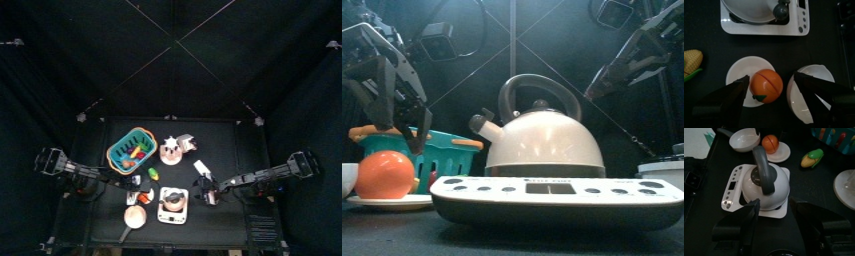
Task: Grab orange
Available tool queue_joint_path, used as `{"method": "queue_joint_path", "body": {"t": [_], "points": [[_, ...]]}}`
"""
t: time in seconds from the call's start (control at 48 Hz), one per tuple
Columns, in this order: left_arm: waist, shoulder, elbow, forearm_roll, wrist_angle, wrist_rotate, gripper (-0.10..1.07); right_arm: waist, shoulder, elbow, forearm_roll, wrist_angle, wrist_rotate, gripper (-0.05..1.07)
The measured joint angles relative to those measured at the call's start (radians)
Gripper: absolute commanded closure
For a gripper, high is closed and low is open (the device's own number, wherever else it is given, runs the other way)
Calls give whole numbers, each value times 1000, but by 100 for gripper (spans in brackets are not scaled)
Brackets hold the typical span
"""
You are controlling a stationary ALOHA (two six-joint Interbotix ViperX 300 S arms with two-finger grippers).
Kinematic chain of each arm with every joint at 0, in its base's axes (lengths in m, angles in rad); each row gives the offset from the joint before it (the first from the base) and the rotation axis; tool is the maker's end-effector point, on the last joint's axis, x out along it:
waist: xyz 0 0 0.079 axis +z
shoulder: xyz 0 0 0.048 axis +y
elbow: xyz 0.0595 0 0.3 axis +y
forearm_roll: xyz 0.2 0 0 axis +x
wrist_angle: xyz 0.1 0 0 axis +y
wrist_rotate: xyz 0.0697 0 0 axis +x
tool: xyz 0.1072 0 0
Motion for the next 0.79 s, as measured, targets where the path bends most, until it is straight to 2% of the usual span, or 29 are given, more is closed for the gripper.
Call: {"method": "queue_joint_path", "body": {"t": [0.125, 0.271, 0.521, 0.792], "points": [[2, 23, -26, 37, 37, 0, -4, 0, 20, 0, 12, 0, -2, 17], [2, 54, -28, 38, 61, 0, -4, 0, 25, 0, 23, 0, 0, 17], [2, 72, -29, 40, 60, -2, -4, 0, 26, 0, 25, 0, 0, 17], [0, 149, -41, 44, 54, -2, -4, -2, 26, 0, 25, 0, -2, 17]]}}
